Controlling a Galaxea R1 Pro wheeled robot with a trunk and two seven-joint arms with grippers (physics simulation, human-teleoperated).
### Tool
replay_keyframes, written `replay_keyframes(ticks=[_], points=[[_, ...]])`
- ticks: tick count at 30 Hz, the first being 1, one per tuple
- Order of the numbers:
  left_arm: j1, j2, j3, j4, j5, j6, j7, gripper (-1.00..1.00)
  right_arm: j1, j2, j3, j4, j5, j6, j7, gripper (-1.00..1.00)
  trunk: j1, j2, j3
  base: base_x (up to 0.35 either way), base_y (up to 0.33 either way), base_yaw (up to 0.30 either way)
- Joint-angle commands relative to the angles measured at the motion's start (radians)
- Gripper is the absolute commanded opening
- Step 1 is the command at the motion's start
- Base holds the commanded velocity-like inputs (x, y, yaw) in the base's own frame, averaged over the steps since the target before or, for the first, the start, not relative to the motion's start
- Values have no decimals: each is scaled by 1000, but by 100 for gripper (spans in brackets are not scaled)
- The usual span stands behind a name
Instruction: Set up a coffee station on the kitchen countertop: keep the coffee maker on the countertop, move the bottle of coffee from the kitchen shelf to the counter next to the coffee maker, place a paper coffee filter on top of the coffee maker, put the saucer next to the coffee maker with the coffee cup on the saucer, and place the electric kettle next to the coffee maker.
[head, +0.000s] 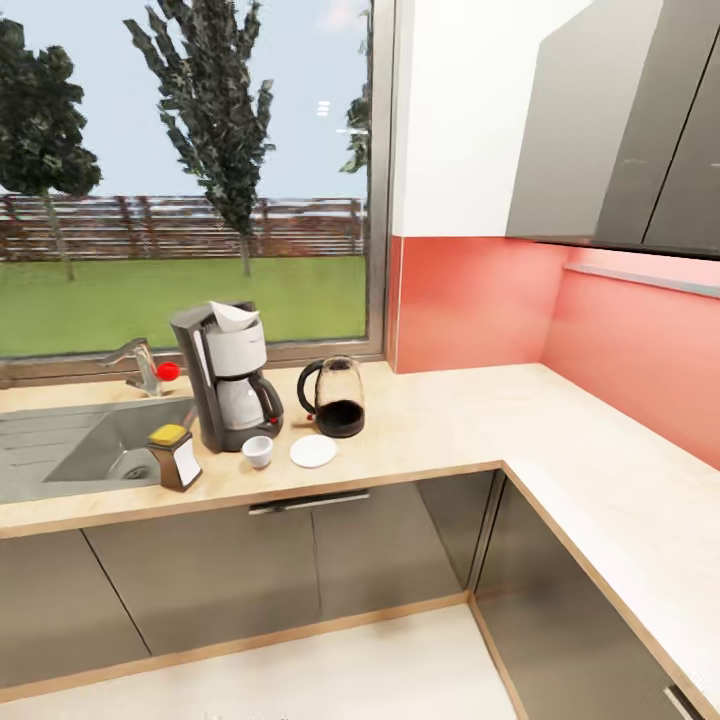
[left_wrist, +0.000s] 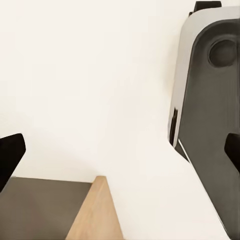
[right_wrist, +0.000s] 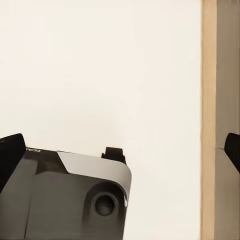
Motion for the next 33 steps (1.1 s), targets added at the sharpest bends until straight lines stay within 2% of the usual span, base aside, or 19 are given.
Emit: replay_keyframes(ticks=[1, 20, 25, 32, 33], points=[[0, 0, -8, -2, 11, 4, 3, 100, 0, 0, 9, 0, -10, -3, -3, 100, 0, -2, -2, 0, 306, 277], [0, 9, -3, -2, 19, 1, 0, 100, 0, 0, 8, 7, -9, -1, -4, 100, 0, -2, -2, 0, 334, 277], [-1, 9, -2, -2, 19, -1, 3, 100, 0, -1, 7, 8, -11, -3, -4, 100, 0, -2, -2, 81, 334, 98], [-1, 3, -16, -4, 5, -3, 3, 100, 0, 1, 7, 4, -11, -4, -5, 100, 0, -2, -2, 109, 48, 2], [-1, 7, -16, -5, 3, -4, 4, 100, 0, 7, 4, -38, -12, -22, -4, 100, 0, -2, -2, 2, 1, 0]])
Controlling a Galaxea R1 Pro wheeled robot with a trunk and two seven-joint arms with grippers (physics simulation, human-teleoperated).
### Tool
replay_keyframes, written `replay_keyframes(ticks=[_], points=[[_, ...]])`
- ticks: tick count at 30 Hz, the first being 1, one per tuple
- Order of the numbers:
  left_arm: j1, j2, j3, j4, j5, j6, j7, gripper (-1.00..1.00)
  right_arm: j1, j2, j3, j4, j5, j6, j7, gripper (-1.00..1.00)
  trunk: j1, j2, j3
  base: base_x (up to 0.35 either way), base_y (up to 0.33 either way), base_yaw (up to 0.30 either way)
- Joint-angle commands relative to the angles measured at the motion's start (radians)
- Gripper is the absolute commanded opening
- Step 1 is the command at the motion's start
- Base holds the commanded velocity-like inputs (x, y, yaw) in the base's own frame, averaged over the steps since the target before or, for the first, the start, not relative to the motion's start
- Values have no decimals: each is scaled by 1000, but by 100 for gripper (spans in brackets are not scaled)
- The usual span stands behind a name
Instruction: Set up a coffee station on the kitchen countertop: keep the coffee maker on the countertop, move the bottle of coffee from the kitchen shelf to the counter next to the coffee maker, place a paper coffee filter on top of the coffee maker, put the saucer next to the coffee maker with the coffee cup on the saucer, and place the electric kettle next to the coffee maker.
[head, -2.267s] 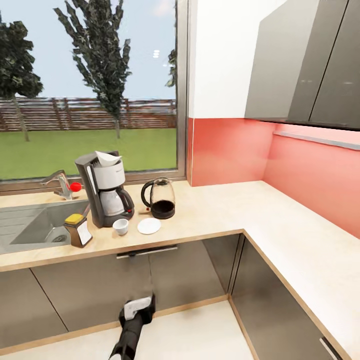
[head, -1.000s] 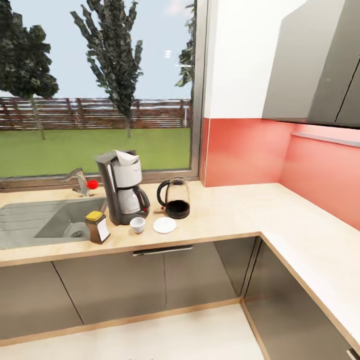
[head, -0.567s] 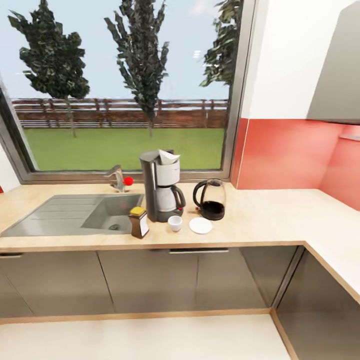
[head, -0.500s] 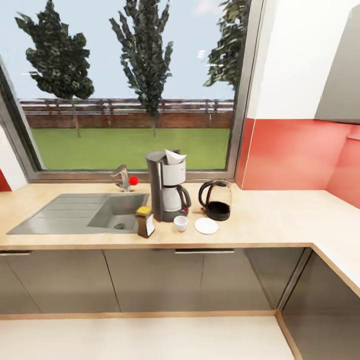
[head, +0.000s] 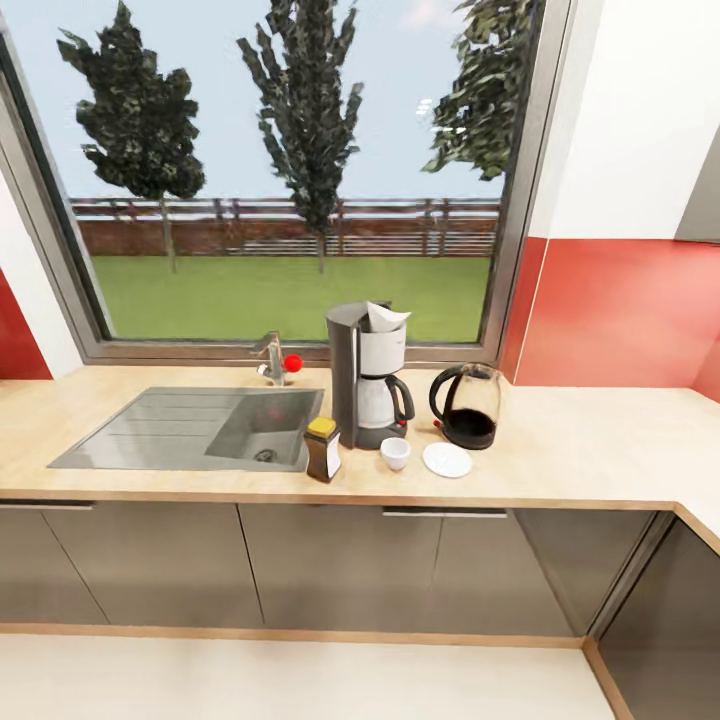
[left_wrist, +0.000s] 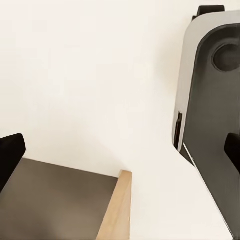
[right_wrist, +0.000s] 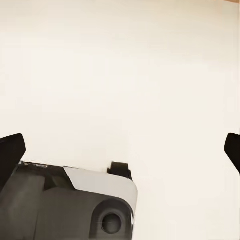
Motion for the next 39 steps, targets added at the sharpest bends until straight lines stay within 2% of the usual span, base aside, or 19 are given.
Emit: replay_keyframes(ticks=[1, 4, 8, 12, 14, 18, 21, 23, 24, 27, 29, 33, 34, 38, 39], points=[[0, 3, -8, -2, 11, 6, 5, 100, -1, 2, 7, -35, -10, -24, -4, 100, 0, -2, -2, 2, 0, 0], [0, 10, -5, -2, 11, -1, 5, 100, -1, 4, 7, -118, -10, -90, -4, 100, 0, -2, -2, 0, 0, 0], [0, 13, -6, -1, 11, -26, 4, 100, -1, 7, 7, -169, -11, -160, -4, 100, 0, -2, -2, 0, 0, 0], [0, 15, -6, -1, 11, -45, 3, 100, -1, 9, 5, -263, -12, -236, -15, 100, 0, -2, -2, 0, 0, 0], [0, 15, -6, -1, 11, -50, 3, 100, -1, 9, 5, -338, -11, -255, -40, 100, 0, -2, -2, 0, 0, 0], [0, 13, -7, -2, 11, -61, 3, 100, -1, 9, 4, -508, -10, -269, -140, 100, 0, -2, -2, 0, 0, 0], [0, 12, -8, 0, 12, -97, 2, 100, -5, 8, 4, -631, -9, -269, -243, 100, 0, -2, -2, 0, 0, 0], [1, 12, -8, 1, 13, -119, 2, 100, -17, 8, 4, -677, -9, -267, -268, 100, 0, -2, -2, 0, 0, 0], [1, 14, -8, 1, 13, -140, 1, 100, -80, 9, 4, -754, -9, -222, -290, 100, 0, -2, -2, 0, 0, 0], [1, 14, -8, 1, 13, -144, 0, 100, -155, 10, 4, -778, -10, -79, -294, 100, 0, -2, -2, 0, 0, 0], [1, 14, -8, 1, 14, -144, -2, 100, -284, 15, 4, -787, -11, 136, -295, 100, 0, -2, -2, 0, 0, 0], [2, 13, -8, 2, 14, -138, -1, 100, -405, 32, 4, -783, -10, 250, -297, 100, 0, -2, -2, 0, 0, 0], [2, 12, -8, 2, 15, -137, -2, 100, -463, 42, 4, -780, -10, 338, -304, 100, 0, -2, -2, 0, 0, 0], [2, 12, -8, 3, 15, -133, -5, 100, -524, 59, 4, -779, -10, 509, -308, 100, 0, -2, -2, 0, 0, 0], [2, 11, -8, 3, 15, -122, -6, 100, -556, 72, 4, -780, -10, 588, -309, 100, 0, -2, -2, 0, 0, 0]])
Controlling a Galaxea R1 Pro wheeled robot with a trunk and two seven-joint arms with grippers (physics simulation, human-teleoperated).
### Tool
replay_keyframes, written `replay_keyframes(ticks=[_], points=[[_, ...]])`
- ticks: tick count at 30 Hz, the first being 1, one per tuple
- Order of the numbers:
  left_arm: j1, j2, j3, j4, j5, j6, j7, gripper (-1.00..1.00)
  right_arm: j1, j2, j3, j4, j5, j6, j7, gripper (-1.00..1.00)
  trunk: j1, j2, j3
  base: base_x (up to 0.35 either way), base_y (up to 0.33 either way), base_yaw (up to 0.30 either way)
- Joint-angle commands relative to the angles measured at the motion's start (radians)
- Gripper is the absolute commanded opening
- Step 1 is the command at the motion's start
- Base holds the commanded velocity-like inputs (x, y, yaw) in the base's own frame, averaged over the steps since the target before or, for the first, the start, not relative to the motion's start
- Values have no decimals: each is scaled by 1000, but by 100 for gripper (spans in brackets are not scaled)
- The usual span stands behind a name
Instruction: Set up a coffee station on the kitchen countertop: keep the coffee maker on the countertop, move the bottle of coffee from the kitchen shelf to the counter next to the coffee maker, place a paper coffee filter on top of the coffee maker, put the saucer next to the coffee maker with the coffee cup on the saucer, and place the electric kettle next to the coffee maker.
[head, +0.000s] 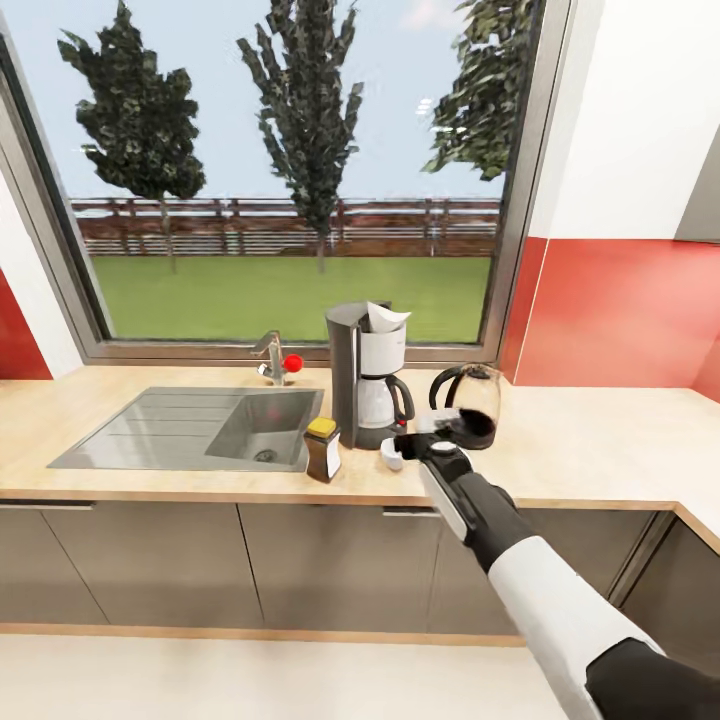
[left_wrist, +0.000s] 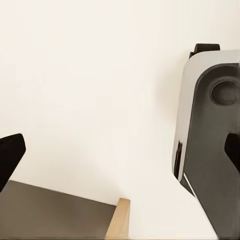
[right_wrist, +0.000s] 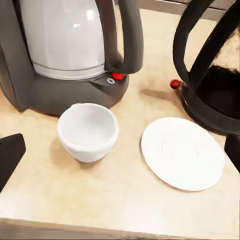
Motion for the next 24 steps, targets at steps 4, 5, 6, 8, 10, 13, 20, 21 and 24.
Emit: replay_keyframes(ticks=[4, 5, 6, 8, 10, 13, 20, 21, 24], points=[[0, -7, -8, -2, 10, 61, 5, 100, -59, 36, -11, -3, -11, 154, -24, 100, 0, -2, -2, 0, 0, 0], [0, -8, -8, -2, 10, 87, 6, 100, -74, 42, -86, -7, -11, 228, -35, 100, 0, -2, -2, 0, 0, 0], [0, -8, -7, -2, 10, 93, 6, 100, -77, 43, -119, -8, -11, 257, -37, 100, 0, -2, -2, 0, 0, 0], [0, -8, -7, -3, 10, 97, 6, 100, -80, 45, -162, -9, -11, 304, -38, 100, 0, -2, -2, 0, 0, 0], [0, -9, -7, -3, 10, 101, 5, 100, -82, 46, -204, -13, -11, 377, -39, 100, 0, -2, -2, 0, 0, 0], [0, -6, -7, 7, 10, 103, 7, 100, -84, 46, -226, -102, -10, 460, -41, 100, 0, -2, -2, 0, 0, 0], [0, -2, -8, 10, 10, 113, 8, 100, -85, 47, -270, -111, -8, 471, -41, 100, 0, -2, -2, 83, 5, 0], [0, -3, -9, 10, 10, 119, 8, 100, -85, 47, -273, -111, -8, 471, -41, 100, 0, -2, -2, 257, 52, 0], [0, -4, -9, 10, 10, 131, 9, 100, -84, 47, -276, -110, -8, 471, -41, 100, 0, -2, -2, 291, 71, 0]])
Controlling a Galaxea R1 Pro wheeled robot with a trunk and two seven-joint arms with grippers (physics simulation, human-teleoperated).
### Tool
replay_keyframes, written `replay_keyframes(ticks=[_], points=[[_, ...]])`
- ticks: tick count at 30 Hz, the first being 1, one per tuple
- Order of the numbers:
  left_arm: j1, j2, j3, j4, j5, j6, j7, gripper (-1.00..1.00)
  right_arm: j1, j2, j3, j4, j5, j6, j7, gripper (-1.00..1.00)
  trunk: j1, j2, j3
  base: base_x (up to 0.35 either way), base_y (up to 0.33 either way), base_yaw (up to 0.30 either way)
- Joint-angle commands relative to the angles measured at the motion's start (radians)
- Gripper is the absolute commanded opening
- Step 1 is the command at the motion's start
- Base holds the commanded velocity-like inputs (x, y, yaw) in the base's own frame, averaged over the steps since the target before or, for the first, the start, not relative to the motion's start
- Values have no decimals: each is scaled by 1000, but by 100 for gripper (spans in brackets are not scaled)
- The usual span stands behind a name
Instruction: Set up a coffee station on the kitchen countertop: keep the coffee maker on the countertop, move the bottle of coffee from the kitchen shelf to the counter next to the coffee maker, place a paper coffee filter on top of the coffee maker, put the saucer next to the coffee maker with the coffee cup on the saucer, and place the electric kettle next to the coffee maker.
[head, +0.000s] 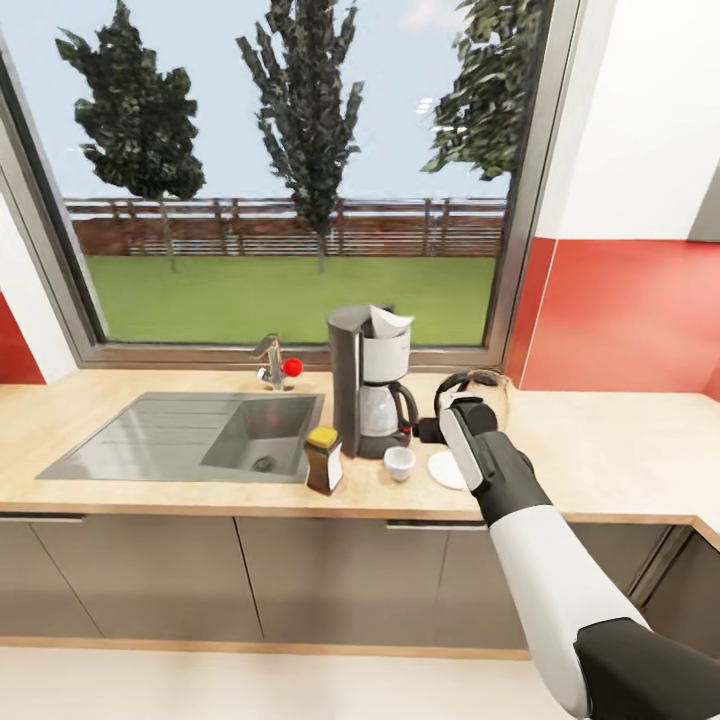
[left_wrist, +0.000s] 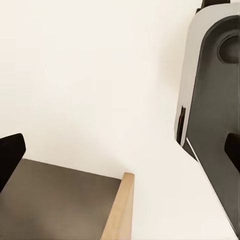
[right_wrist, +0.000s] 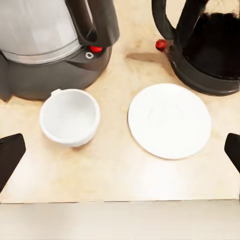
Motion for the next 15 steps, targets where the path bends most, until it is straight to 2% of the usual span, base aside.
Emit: replay_keyframes(ticks=[1, 10, 15], points=[[0, 0, -9, -3, 10, 9, 4, 100, -1, 0, 1, 3, -10, 2, -10, 100, 1, -2, -2, 309, 82, 0], [0, -4, -8, -3, 10, 13, 4, 100, -1, -2, -2, 107, -11, 2, -9, 100, 1, -2, -2, 315, 43, 0], [0, -4, -7, -3, 10, 13, 4, 100, 0, -3, -1, 124, -10, 2, -9, 100, 1, -2, -2, 53, 1, 0]])
